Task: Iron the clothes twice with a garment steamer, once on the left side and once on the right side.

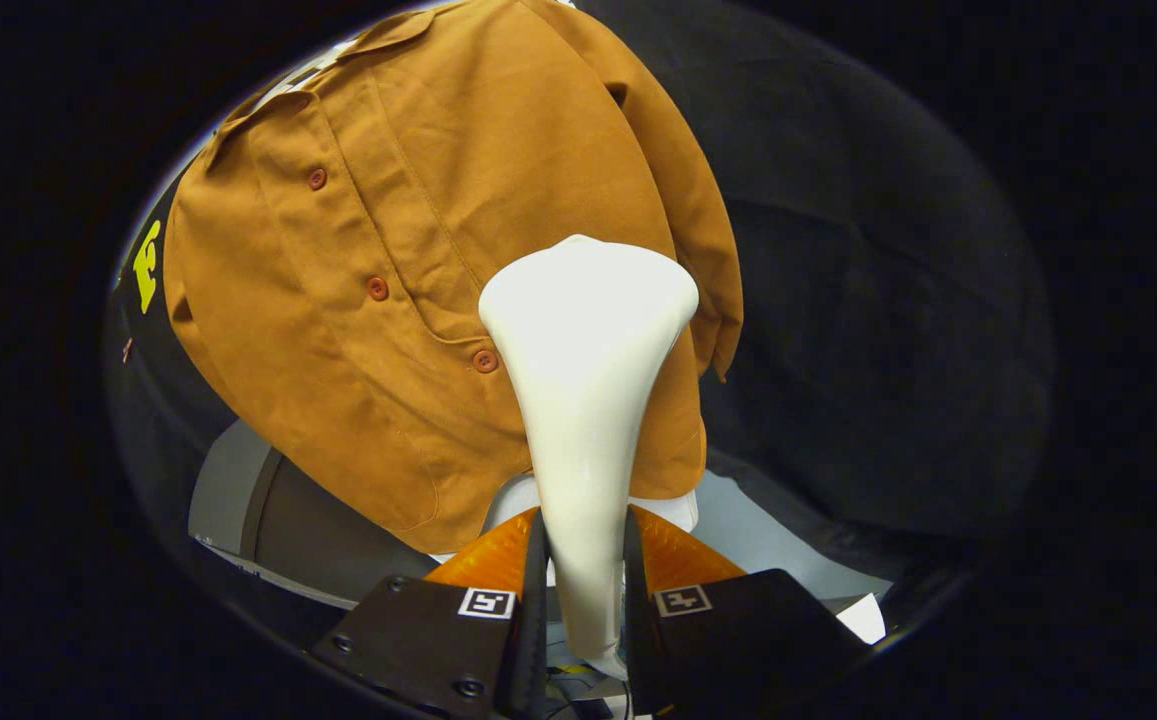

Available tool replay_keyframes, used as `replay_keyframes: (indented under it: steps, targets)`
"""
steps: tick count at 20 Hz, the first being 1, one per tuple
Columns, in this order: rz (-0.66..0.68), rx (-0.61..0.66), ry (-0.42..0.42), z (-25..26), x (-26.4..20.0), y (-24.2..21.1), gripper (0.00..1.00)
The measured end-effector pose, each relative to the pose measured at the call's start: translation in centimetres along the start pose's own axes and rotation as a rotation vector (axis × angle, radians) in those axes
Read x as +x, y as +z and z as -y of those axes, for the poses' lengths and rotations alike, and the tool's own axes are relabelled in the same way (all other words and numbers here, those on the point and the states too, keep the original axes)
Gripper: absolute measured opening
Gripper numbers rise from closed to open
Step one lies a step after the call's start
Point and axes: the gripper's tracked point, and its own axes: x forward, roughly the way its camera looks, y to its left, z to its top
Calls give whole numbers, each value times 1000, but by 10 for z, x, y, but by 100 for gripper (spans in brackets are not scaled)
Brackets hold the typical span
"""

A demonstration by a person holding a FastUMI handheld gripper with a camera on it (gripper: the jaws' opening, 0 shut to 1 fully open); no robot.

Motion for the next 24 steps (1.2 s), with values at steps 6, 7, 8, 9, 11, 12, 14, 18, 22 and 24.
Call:
replay_keyframes:
  steps: [6,7,8,9,11,12,14,18,22,24]
  targets:
    - [207,-61,-43,-39,-69,40,36]
    - [241,-75,-45,-49,-81,46,36]
    - [274,-92,-41,-62,-93,52,36]
    - [311,-113,-34,-78,-106,58,36]
    - [377,-157,-9,-111,-130,72,36]
    - [407,-175,14,-130,-143,80,36]
    - [457,-184,72,-169,-164,86,35]
    - [514,-239,183,-252,-193,81,36]
    - [556,-282,268,-327,-223,65,35]
    - [573,-272,298,-356,-237,56,35]
